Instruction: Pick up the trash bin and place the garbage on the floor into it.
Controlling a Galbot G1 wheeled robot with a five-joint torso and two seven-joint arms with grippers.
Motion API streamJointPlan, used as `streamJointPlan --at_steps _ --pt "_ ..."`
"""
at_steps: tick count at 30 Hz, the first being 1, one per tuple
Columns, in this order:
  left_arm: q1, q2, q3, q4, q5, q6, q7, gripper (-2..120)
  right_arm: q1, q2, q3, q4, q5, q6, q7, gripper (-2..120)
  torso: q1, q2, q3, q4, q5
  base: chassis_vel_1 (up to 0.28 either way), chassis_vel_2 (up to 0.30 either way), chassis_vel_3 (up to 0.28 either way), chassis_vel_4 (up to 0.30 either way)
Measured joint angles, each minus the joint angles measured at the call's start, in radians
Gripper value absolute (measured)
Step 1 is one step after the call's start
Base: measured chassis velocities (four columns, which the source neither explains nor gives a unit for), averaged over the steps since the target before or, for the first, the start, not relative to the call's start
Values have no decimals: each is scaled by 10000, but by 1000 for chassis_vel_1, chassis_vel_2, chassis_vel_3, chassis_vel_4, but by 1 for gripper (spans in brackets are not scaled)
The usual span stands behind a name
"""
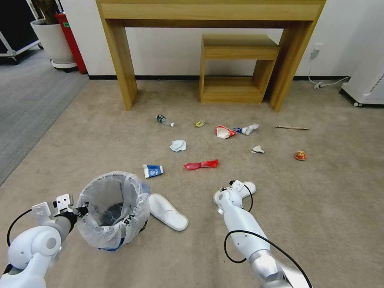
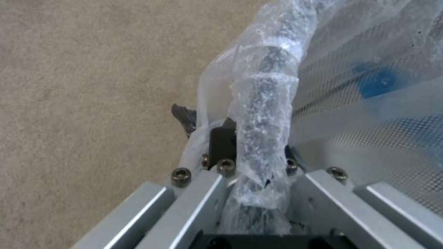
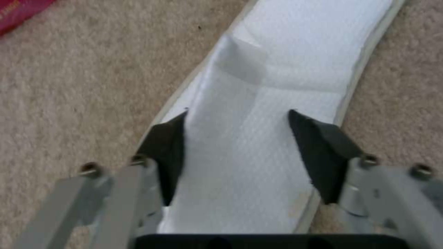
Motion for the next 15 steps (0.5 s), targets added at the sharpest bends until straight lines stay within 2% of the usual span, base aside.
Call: streamJointPlan --at_steps 2,3,4,5,8,11,14,15 --pt "3 -9 9 0 6 -8 13 1 -8 0 -4 -37 -46 28 -35 50 0 0 0 0 0 0 0 0 0" --pt "9 -24 23 0 17 -28 31 1 -21 -2 -19 -93 -118 71 -89 43 0 0 0 0 0 0 0 0 0" --pt "9 -24 23 0 17 -28 31 1 -21 -2 -19 -93 -118 71 -89 43 0 0 0 0 0 0 0 0 0" --pt "15 -30 31 0 29 -35 46 1 -39 -2 -30 -110 -163 91 -132 36 0 0 0 0 0 0 0 0 0" --pt "28 -32 40 0 57 -56 108 1 -93 -3 -54 -103 -225 113 -165 30 0 0 0 1 0 0 0 0 0" --pt "18 -46 44 4 97 -75 157 1 -189 -4 -128 -36 -284 128 -213 18 0 0 0 0 0 0 0 0 0" --pt "15 -56 46 10 107 -78 165 1 -221 -6 -153 -2 -293 139 -228 14 0 0 0 0 0 0 0 0 0" --pt "14 -65 52 20 122 -80 173 1 -283 -7 -201 76 -295 144 -258 5 0 0 0 0 0 0 0 0 0"
